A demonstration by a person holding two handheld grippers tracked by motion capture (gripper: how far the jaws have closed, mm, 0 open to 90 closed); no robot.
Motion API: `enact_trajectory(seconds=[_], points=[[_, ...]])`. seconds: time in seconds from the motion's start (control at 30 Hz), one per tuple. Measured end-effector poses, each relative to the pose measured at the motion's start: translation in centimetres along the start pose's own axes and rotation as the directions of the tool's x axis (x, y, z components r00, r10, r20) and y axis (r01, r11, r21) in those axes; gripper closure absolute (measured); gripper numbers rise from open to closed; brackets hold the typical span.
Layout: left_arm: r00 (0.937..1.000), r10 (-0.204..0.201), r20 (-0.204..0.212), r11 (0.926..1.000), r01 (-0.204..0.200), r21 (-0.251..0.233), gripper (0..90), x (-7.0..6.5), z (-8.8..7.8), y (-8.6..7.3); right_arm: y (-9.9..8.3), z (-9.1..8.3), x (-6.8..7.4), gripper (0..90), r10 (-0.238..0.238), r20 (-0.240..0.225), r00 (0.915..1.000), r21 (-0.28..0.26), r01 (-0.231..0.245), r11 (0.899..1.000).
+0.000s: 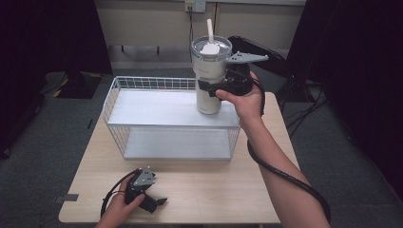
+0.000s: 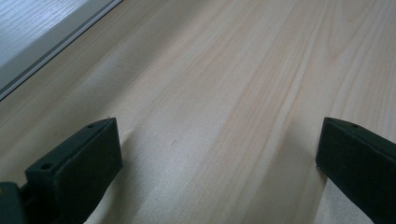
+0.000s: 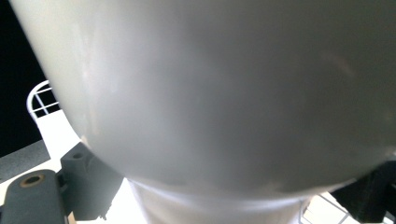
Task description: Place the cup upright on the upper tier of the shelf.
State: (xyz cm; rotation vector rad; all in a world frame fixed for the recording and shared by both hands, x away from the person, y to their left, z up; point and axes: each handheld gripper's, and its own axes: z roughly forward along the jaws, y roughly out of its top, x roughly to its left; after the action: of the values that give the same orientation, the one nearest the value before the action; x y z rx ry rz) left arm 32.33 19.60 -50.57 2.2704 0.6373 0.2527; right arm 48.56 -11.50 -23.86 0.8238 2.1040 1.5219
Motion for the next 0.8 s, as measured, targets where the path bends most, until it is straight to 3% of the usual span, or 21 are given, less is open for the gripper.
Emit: enact_trajectory(seconds=[0.8], points=[[1.0000, 0.000, -0.003, 1.0000, 0.000, -0.003, 0.0, 0.0, 0.0, 0.0, -0.6, 1.5, -0.7, 10.1, 0.019, 0.007, 0.9998, -0.007, -0.019, 1.000]])
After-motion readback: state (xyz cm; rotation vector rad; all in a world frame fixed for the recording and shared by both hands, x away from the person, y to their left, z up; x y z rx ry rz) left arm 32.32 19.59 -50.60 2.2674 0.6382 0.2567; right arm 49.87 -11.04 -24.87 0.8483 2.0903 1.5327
